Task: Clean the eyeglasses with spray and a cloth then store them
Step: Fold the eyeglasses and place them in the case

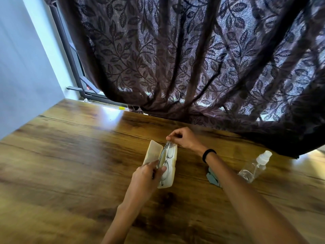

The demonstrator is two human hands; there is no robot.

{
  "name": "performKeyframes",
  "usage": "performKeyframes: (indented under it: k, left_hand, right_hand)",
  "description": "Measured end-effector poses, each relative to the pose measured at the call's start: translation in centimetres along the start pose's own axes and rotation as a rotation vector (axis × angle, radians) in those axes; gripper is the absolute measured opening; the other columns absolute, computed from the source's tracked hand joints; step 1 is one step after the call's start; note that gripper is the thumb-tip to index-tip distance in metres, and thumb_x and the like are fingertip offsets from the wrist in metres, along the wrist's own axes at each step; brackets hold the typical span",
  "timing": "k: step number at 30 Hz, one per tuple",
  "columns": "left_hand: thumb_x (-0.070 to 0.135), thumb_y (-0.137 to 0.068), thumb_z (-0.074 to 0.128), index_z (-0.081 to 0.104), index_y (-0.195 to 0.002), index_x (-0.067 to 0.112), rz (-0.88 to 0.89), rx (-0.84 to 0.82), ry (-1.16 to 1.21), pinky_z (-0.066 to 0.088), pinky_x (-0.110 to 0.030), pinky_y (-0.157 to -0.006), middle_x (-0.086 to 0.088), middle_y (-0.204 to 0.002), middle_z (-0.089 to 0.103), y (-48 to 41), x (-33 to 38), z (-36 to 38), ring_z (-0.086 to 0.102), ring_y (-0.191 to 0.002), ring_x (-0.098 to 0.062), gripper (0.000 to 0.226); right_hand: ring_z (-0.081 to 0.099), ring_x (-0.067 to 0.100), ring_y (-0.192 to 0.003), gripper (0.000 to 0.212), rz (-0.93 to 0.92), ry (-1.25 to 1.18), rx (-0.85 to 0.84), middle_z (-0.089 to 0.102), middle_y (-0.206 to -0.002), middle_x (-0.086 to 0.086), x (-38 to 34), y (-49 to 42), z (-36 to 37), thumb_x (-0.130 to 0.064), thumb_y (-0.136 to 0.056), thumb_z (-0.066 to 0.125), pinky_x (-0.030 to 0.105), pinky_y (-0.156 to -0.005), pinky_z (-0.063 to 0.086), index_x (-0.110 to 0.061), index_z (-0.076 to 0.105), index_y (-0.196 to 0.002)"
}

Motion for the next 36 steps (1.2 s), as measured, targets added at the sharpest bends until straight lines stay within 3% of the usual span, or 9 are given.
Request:
performKeyframes:
  k: [2,5,8,10,14,20,24,28,36]
  left_hand:
    - [0.033,-0.091,0.05,0.05,-0.128,0.017,0.015,0.006,-0.025,0.048,-0.015,-0.073,-0.003,-0.115,0.065,0.0,0.1,-0.1,0.062,-0.093,-0.008,0.04]
    - [0.028,-0.092,0.051,0.053,-0.125,0.017,0.022,0.013,-0.04,0.045,-0.009,-0.068,-0.003,-0.115,0.065,0.0,0.1,-0.1,0.064,-0.094,-0.009,0.035]
    - [0.023,-0.094,0.047,0.053,-0.126,0.017,0.0,0.004,-0.061,0.05,-0.019,-0.078,-0.006,-0.12,0.063,-0.2,0.3,-0.4,0.063,-0.099,-0.014,0.033]
    - [0.021,-0.095,0.045,0.052,-0.127,0.016,-0.001,-0.009,-0.103,0.05,-0.025,-0.083,-0.009,-0.125,0.059,-0.5,0.3,-0.6,0.061,-0.105,-0.019,0.033]
    - [0.022,-0.096,0.044,0.049,-0.129,0.018,-0.005,-0.053,-0.182,0.051,-0.028,-0.083,-0.01,-0.129,0.057,-1.5,-0.1,-0.9,0.061,-0.105,-0.02,0.034]
    - [0.021,-0.093,0.05,0.062,-0.112,0.018,0.086,-0.087,-0.21,0.046,-0.014,-0.073,-0.003,-0.122,0.062,-1.6,0.4,-0.9,0.063,-0.1,-0.012,0.023]
    - [0.021,-0.09,0.055,0.065,-0.106,0.019,0.079,-0.099,-0.216,0.049,-0.018,-0.083,-0.001,-0.12,0.063,-1.6,0.1,-0.6,0.061,-0.102,-0.012,0.019]
    - [0.017,-0.087,0.06,0.069,-0.102,0.015,0.113,-0.089,-0.21,0.039,-0.007,-0.075,0.001,-0.113,0.066,-1.2,0.3,-0.3,0.059,-0.089,-0.004,0.018]
    - [0.011,-0.085,0.062,0.07,-0.101,0.012,0.135,-0.01,-0.199,0.041,-0.008,-0.072,-0.003,-0.111,0.068,-0.9,0.5,-0.8,0.067,-0.086,-0.012,0.018]
  right_hand:
    - [0.048,0.011,-0.057,0.026,0.0,-0.01,-0.01,0.06,-0.068,0.007,0.0,0.1,0.1,-0.032,-0.079,0.067,0.021,-0.054,0.037,-0.007,0.069,-0.085]
    - [0.061,0.032,-0.077,0.021,-0.021,-0.019,-0.038,0.069,-0.089,0.018,-0.2,0.1,0.4,-0.026,-0.082,0.064,0.035,-0.068,0.047,-0.009,0.069,-0.091]
    - [0.061,0.022,-0.088,0.017,-0.02,-0.022,-0.06,0.069,-0.101,0.014,-0.2,0.3,0.4,-0.013,-0.086,0.06,0.028,-0.076,0.048,-0.005,0.068,-0.099]
    - [0.058,0.014,-0.082,0.015,-0.009,-0.023,-0.056,0.067,-0.096,0.009,0.1,0.5,0.2,-0.01,-0.087,0.059,0.022,-0.072,0.046,-0.006,0.067,-0.099]
    - [0.058,0.008,-0.069,0.011,0.038,-0.043,-0.035,0.065,-0.087,0.005,1.5,1.4,-0.4,-0.011,-0.087,0.058,0.03,-0.072,0.052,-0.009,0.065,-0.096]
    - [0.055,0.008,-0.068,0.017,0.123,-0.123,-0.049,0.061,-0.083,0.002,2.8,2.6,-0.3,-0.015,-0.09,0.055,0.024,-0.069,0.049,-0.004,0.063,-0.1]
    - [0.053,0.008,-0.067,0.017,0.146,-0.129,-0.046,0.059,-0.076,-0.003,3.4,3.0,0.1,-0.021,-0.089,0.057,0.024,-0.064,0.044,-0.007,0.063,-0.096]
    - [0.053,0.006,-0.066,0.014,0.147,-0.099,-0.036,0.059,-0.076,-0.005,3.8,3.6,0.6,-0.024,-0.087,0.06,0.019,-0.062,0.043,-0.011,0.063,-0.09]
    - [0.06,0.014,-0.081,0.013,0.134,-0.044,0.085,0.066,-0.088,0.0,4.4,3.9,0.4,-0.033,-0.083,0.064,0.035,-0.074,0.05,-0.02,0.066,-0.082]
Point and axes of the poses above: each hand's wrist, its own y-axis away from the middle knuckle, its own z-axis out of the palm, x = y × z, the point moved 9 cm from there along -y, towards the middle knuckle
